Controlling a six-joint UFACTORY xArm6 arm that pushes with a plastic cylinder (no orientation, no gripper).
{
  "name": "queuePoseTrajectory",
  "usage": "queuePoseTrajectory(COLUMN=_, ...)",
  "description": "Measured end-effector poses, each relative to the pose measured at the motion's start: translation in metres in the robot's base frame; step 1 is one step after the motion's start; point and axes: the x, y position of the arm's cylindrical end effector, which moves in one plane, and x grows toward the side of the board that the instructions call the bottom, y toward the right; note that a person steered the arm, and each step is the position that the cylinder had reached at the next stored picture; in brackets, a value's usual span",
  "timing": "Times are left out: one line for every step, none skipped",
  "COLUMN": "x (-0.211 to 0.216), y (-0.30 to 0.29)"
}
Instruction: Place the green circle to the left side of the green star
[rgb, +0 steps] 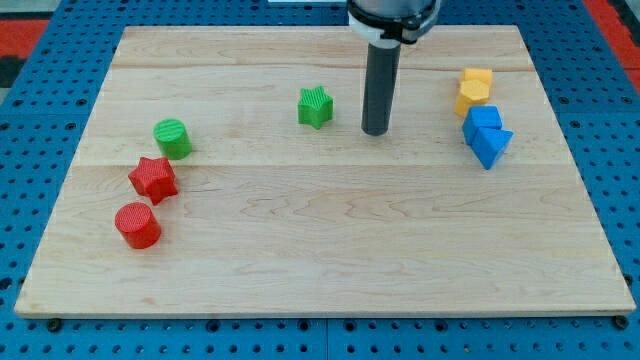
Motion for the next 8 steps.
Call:
queuePoseTrajectory(x=0.010, y=0.000)
queuePoseTrajectory(x=0.022, y=0.000)
queuePoseTrajectory(x=0.032, y=-0.002)
queuePoseTrajectory(x=0.036, y=-0.061)
queuePoseTrajectory(x=0.036, y=-0.130)
queuePoseTrajectory(x=0.039, y=-0.162)
queuePoseTrajectory(x=0.035, y=-0.198)
queuePoseTrajectory(x=0.035, y=-0.230)
